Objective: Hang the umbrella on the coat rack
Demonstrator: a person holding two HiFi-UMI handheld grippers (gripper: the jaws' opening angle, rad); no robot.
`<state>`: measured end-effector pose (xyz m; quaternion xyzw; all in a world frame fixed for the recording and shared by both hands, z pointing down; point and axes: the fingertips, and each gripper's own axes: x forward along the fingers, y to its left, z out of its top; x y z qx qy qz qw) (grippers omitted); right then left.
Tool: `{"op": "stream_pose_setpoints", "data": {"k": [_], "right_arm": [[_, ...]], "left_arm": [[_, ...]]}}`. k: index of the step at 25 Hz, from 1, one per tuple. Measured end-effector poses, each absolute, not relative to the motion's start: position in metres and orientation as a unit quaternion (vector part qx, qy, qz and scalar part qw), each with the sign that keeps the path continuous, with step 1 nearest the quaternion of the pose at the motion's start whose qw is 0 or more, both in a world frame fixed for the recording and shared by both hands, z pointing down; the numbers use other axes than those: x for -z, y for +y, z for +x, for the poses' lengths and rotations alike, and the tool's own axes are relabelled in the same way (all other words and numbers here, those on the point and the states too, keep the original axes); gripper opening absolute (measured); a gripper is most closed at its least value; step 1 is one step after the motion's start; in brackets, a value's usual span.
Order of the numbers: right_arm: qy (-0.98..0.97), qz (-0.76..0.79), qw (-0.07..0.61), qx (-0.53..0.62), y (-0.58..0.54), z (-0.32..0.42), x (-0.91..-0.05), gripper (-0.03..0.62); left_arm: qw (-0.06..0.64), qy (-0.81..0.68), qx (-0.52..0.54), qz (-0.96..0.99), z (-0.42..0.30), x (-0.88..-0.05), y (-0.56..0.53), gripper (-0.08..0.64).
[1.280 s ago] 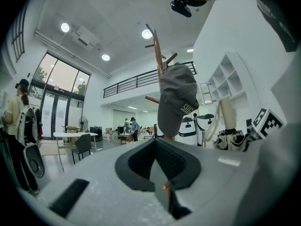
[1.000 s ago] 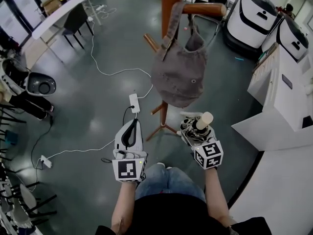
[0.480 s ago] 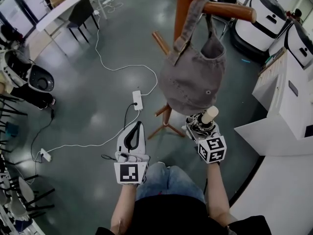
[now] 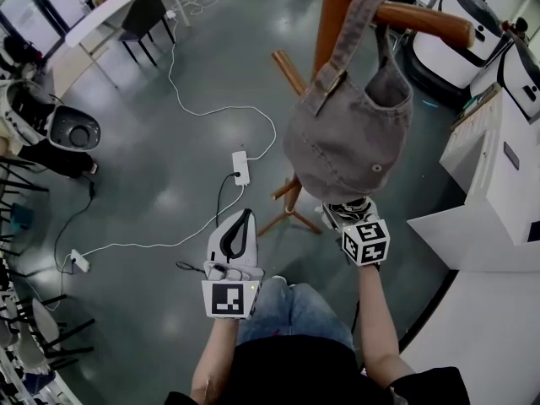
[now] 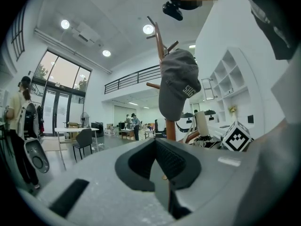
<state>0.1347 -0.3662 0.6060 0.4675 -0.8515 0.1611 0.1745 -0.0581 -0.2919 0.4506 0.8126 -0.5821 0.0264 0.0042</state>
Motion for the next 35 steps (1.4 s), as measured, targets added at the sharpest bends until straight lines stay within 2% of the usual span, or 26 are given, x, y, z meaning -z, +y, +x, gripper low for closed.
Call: {"op": "stream_pose_setpoints", "data": {"k": [9, 26, 35], "right_arm": [[-0.847, 0.471, 0.183, -0.165, -0.347, 0.127, -0.655, 0.319], [-0.842, 0.470, 0.207, -0.167, -0.319, 0.117, -0.781, 0.319], [-0.847, 0.470, 0.192, -0.160, -0.327, 0.100, -0.801, 0.330]], "left_arm": [[0.001, -0.568, -0.019, 0.823, -0.056, -0.476, -0.293, 0.006], [-0.012, -0.530, -0.017, 0.848, -0.021, -0.575, -0.296, 0.006], [0.001, -0.524, -0.024, 0.851, -0.023, -0.609, -0.293, 0.006]]}}
